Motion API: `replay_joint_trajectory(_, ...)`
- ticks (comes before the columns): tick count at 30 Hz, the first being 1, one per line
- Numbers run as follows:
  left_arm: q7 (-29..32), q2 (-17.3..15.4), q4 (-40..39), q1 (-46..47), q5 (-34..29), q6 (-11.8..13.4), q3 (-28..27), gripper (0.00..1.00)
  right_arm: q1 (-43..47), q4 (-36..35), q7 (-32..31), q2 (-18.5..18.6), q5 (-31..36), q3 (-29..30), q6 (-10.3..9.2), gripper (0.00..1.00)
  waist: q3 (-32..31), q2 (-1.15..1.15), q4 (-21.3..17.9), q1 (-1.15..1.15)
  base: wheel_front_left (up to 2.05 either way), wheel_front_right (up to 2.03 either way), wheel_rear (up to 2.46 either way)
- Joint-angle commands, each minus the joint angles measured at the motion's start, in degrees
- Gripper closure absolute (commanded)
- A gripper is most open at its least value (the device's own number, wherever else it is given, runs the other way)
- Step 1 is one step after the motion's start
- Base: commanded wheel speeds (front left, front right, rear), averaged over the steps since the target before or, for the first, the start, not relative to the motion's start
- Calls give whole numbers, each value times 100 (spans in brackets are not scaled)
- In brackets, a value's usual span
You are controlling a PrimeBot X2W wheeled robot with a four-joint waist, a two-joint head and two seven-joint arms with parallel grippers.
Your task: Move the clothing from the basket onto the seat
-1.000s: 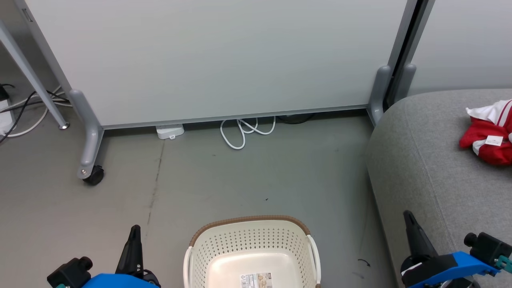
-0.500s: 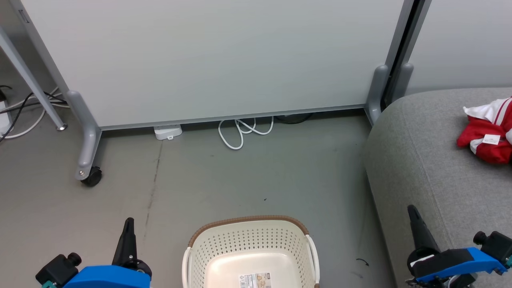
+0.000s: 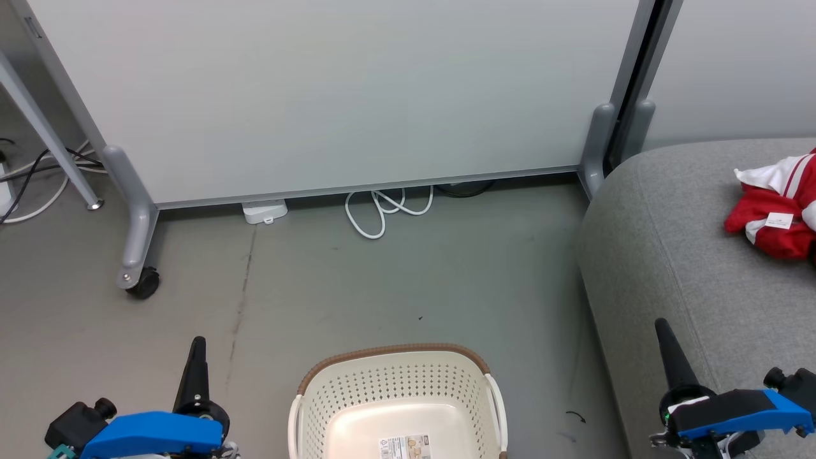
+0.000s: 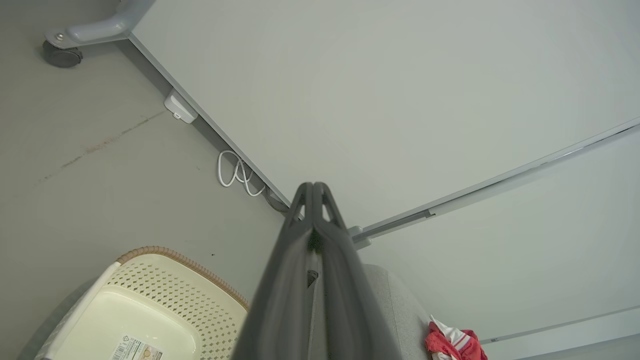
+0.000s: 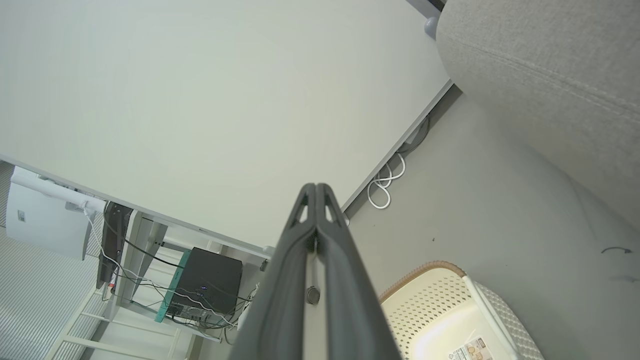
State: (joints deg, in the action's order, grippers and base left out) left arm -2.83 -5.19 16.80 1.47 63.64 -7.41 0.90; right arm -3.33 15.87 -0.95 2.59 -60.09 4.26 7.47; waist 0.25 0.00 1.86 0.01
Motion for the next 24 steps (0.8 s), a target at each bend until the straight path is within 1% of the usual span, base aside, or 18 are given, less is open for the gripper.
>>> replay_joint_trajectory(1, 37, -10, -82, 162, 148, -6, -49, 100, -151, -81, -36, 29, -164, 26, 3, 100, 0, 0, -4, 0, 0, 0, 0)
replay_joint_trajectory(24, 376, 60, -168, 301, 1264, -9, -299, 100, -220, -130, -245, 36, -1382, 109, 3, 100, -3, 0, -64, -1, 0, 0, 0)
